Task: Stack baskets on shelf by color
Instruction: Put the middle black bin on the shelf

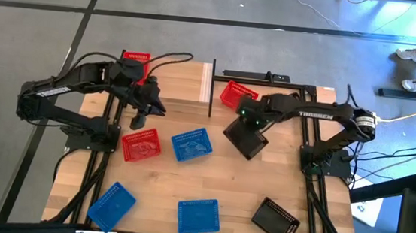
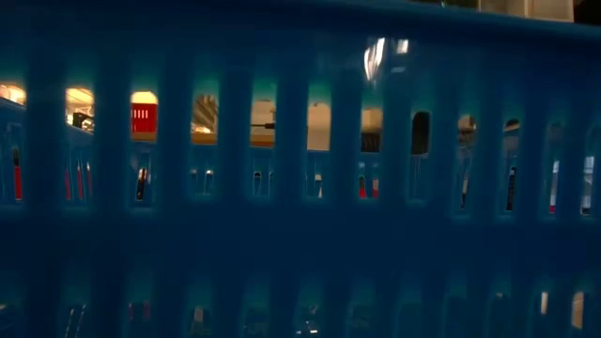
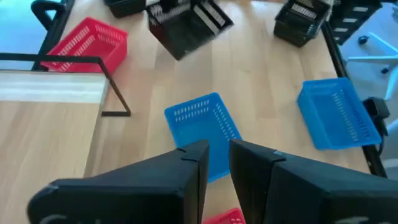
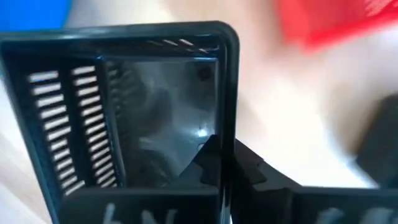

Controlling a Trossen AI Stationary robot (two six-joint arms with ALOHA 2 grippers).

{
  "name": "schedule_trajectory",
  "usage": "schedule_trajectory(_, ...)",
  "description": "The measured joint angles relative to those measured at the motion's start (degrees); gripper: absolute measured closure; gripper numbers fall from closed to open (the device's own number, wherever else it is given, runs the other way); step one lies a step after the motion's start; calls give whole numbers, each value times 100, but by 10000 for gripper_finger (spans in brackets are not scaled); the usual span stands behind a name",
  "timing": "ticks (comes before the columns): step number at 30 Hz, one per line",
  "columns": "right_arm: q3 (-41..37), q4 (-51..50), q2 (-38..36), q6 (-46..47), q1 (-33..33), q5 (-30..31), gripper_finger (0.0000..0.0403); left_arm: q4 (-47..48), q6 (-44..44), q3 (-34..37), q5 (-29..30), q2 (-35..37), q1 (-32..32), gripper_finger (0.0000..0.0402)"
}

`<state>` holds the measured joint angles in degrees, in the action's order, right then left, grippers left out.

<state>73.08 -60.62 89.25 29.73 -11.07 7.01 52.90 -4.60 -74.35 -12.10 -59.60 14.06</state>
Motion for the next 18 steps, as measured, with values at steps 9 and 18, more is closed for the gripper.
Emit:
schedule_trajectory(9,1847,-585,0,-368,210,1531,401,-432,142,6,8,-347,0,328)
schedule_trajectory(18,2326,-859,24,-684,256,2361,402,-1844,146,9,705,-780,-1,306)
